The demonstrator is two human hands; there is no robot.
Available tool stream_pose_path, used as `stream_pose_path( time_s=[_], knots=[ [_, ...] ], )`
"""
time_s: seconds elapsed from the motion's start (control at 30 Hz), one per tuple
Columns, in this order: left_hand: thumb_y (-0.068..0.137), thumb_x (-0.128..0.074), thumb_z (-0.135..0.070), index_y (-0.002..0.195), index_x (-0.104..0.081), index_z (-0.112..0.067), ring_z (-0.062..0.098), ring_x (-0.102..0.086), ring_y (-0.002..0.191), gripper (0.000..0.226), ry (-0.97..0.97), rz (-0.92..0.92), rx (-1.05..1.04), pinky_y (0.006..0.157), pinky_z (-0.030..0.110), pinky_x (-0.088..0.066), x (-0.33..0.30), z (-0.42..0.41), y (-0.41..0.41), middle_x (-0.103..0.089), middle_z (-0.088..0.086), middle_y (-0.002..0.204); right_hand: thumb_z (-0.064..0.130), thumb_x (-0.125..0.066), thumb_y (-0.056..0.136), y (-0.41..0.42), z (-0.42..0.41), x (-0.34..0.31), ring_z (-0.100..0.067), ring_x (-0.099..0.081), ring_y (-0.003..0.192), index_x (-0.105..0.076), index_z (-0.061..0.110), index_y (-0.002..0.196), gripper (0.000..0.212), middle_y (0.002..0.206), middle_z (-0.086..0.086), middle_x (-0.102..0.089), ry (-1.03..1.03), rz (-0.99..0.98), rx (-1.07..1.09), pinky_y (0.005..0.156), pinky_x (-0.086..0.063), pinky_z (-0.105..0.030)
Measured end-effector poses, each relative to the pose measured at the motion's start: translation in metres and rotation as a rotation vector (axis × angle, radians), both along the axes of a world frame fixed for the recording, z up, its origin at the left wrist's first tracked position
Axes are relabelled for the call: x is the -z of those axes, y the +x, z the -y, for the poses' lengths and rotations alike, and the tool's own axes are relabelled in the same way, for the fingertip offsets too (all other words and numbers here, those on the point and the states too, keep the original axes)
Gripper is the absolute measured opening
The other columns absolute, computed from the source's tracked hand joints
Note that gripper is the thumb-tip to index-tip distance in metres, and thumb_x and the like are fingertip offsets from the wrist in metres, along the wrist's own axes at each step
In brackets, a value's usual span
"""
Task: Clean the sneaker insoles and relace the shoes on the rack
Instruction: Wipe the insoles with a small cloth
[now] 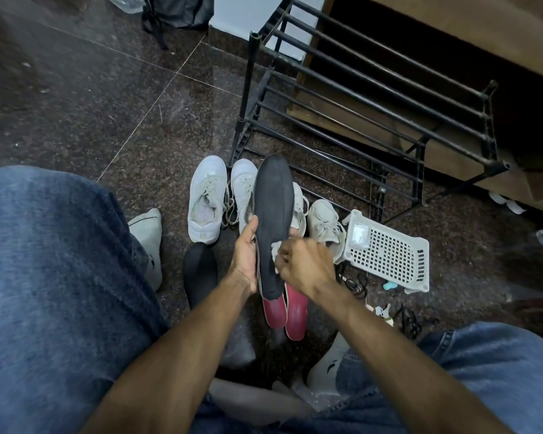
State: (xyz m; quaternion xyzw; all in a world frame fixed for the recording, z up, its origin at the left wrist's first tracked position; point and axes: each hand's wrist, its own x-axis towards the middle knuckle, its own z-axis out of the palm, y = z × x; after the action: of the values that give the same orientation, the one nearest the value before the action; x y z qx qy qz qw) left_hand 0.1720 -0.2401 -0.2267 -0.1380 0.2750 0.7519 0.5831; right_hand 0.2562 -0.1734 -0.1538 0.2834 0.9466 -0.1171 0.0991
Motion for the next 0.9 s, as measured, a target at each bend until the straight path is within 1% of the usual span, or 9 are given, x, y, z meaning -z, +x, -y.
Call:
stream_pose_path(
  time_s=[0.07, 0.17, 0.27, 0.37, 0.43, 0.53, 0.7, 0.83, 0.9],
  knots=[
    [0.083, -0.052, -0.054, 0.134, -0.051, 0.004, 0.035, -0.054, 0.124, 0.078, 0.026, 0.060, -0.047, 0.107, 0.053, -0.038, 0.002, -0.001, -0.005, -0.060, 0.023, 0.126, 0.029, -0.052, 0.088, 0.015, 0.018, 0.002, -0.028, -0.064, 0.084, -0.070, 0.019, 0.091, 0.020, 0.092, -0.006, -0.070, -0.063, 0.020, -0.015, 0.077, -0.053, -0.036],
    [0.082, -0.052, -0.056, 0.134, -0.051, -0.001, 0.033, -0.053, 0.126, 0.075, 0.079, 0.109, -0.077, 0.109, 0.063, -0.029, 0.006, -0.004, -0.007, -0.064, 0.017, 0.119, 0.031, -0.056, 0.083, 0.026, 0.029, 0.006, -0.026, -0.065, 0.087, -0.071, 0.024, 0.092, 0.019, 0.090, -0.001, -0.072, -0.158, 0.001, 0.111, 0.077, -0.053, -0.033],
    [0.081, -0.054, -0.056, 0.138, -0.049, -0.001, 0.034, -0.053, 0.127, 0.079, 0.100, 0.120, -0.066, 0.111, 0.063, -0.027, 0.006, -0.005, -0.007, -0.058, 0.019, 0.131, 0.029, -0.058, 0.082, 0.023, 0.026, 0.005, -0.028, -0.065, 0.090, -0.071, 0.024, 0.091, 0.018, 0.092, -0.003, -0.072, -0.186, -0.019, 0.226, 0.077, -0.051, -0.031],
    [0.084, -0.053, -0.056, 0.140, -0.044, 0.003, 0.034, -0.052, 0.128, 0.082, 0.101, 0.075, -0.047, 0.112, 0.054, -0.031, 0.006, -0.007, -0.006, -0.045, 0.023, 0.143, 0.027, -0.052, 0.084, 0.014, 0.021, 0.001, -0.034, -0.062, 0.093, -0.068, 0.018, 0.088, 0.019, 0.095, -0.010, -0.070, -0.057, -0.005, 0.184, 0.075, -0.046, -0.033],
    [0.082, -0.054, -0.054, 0.139, -0.046, 0.002, 0.035, -0.051, 0.128, 0.080, 0.112, 0.075, -0.056, 0.113, 0.054, -0.030, 0.005, -0.006, -0.007, -0.050, 0.024, 0.139, 0.027, -0.052, 0.086, 0.014, 0.022, 0.002, -0.035, -0.062, 0.095, -0.069, 0.018, 0.090, 0.020, 0.097, -0.011, -0.070, -0.057, 0.006, 0.175, 0.077, -0.047, -0.034],
    [0.080, -0.055, -0.054, 0.134, -0.054, -0.004, 0.034, -0.051, 0.128, 0.073, 0.137, 0.082, -0.054, 0.110, 0.063, -0.028, 0.004, -0.006, -0.007, -0.056, 0.020, 0.134, 0.029, -0.055, 0.085, 0.022, 0.028, 0.003, -0.032, -0.064, 0.094, -0.071, 0.023, 0.095, 0.019, 0.096, -0.007, -0.071, -0.121, 0.013, 0.184, 0.080, -0.051, -0.033],
    [0.080, -0.053, -0.056, 0.131, -0.056, -0.002, 0.031, -0.055, 0.124, 0.074, 0.107, 0.060, -0.082, 0.089, 0.047, -0.054, -0.001, -0.007, -0.005, -0.054, 0.019, 0.136, 0.027, -0.051, 0.086, 0.015, 0.017, 0.004, -0.035, -0.063, 0.091, -0.067, 0.017, 0.087, 0.019, 0.096, -0.010, -0.069, -0.026, -0.017, 0.181, 0.075, -0.047, -0.034],
    [0.082, -0.055, -0.055, 0.125, -0.061, -0.002, 0.034, -0.053, 0.126, 0.069, 0.116, 0.085, -0.094, 0.108, 0.056, -0.036, 0.005, -0.006, -0.006, -0.055, 0.019, 0.136, 0.026, -0.049, 0.087, 0.019, 0.024, 0.007, -0.032, -0.063, 0.090, -0.068, 0.016, 0.093, 0.022, 0.100, -0.007, -0.070, 0.009, -0.025, 0.153, 0.074, -0.048, -0.034],
    [0.081, -0.056, -0.055, 0.123, -0.064, -0.003, 0.034, -0.052, 0.127, 0.067, 0.130, 0.109, -0.092, 0.110, 0.061, -0.031, 0.006, -0.005, -0.005, -0.056, 0.019, 0.134, 0.025, -0.050, 0.088, 0.027, 0.029, 0.008, -0.031, -0.065, 0.089, -0.070, 0.018, 0.097, 0.023, 0.100, -0.007, -0.071, -0.013, -0.014, 0.135, 0.077, -0.051, -0.034]
  ],
)
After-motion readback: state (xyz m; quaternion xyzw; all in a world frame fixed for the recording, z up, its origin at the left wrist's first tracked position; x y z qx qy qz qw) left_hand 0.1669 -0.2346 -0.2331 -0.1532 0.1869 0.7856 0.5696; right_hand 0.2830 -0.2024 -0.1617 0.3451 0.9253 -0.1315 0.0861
